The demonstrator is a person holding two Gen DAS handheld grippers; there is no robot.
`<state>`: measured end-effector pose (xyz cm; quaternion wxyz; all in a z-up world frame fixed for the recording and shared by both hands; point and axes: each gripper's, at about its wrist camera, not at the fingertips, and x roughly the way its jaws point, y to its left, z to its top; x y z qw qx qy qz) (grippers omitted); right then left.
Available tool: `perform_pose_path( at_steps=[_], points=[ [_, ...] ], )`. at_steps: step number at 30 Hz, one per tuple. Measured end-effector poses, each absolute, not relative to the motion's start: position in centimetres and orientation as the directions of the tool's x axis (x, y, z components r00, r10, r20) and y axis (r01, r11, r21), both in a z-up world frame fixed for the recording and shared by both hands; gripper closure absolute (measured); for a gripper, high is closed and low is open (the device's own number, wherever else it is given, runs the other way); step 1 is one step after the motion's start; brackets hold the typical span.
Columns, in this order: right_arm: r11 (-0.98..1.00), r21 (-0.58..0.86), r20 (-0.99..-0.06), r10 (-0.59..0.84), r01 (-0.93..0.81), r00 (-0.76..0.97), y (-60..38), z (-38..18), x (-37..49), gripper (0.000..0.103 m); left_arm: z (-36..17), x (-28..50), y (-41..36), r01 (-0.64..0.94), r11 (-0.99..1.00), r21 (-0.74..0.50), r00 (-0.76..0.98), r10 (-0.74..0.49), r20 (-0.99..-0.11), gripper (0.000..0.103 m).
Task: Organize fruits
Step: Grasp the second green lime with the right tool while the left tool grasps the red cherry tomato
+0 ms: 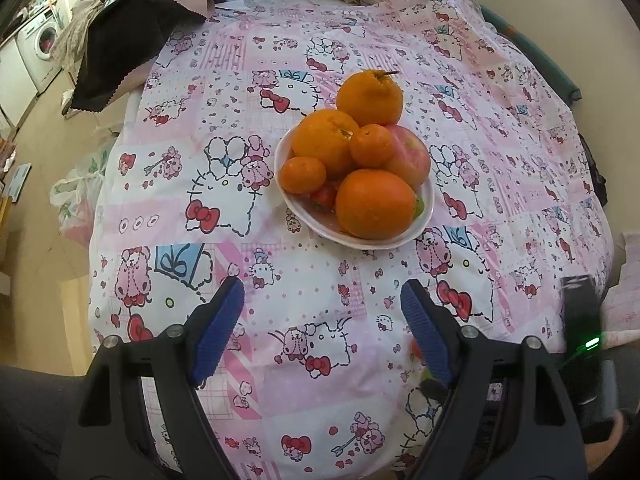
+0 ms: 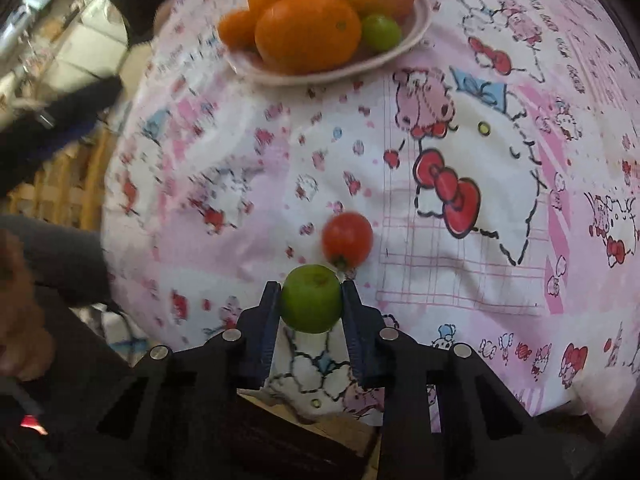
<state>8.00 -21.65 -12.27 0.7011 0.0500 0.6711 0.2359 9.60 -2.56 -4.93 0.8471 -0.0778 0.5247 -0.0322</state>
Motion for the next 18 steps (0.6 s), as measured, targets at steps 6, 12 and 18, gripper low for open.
perform_pose_path(
  at_steps=[6, 12, 18],
  points=[
    [0.881, 0.422, -0.884, 0.452, -0.214, 0.12, -24.2, -9.1, 9.0, 0.071, -5.7, 9.6, -2.4, -0.039, 0.989, -0.14, 0.434, -0.109, -0.894, 0.025],
    [0.9, 0.422, -0.859, 0.434, -0.105, 0.27, -27.1, -7.0, 10.2, 0.071, -6.9, 9.4, -3.3, -0.025, 0.994, -0.104, 0.407, -0.085, -0.91, 0.025],
    [0.868, 0.497, -0.817, 0.475, -0.019, 0.326, -29.1, -6.8, 11.2, 0.071, -8.3, 8.0, -8.0, 0.126, 0.989, -0.078, 0.358, -0.119, -0.926, 0.025]
  ],
)
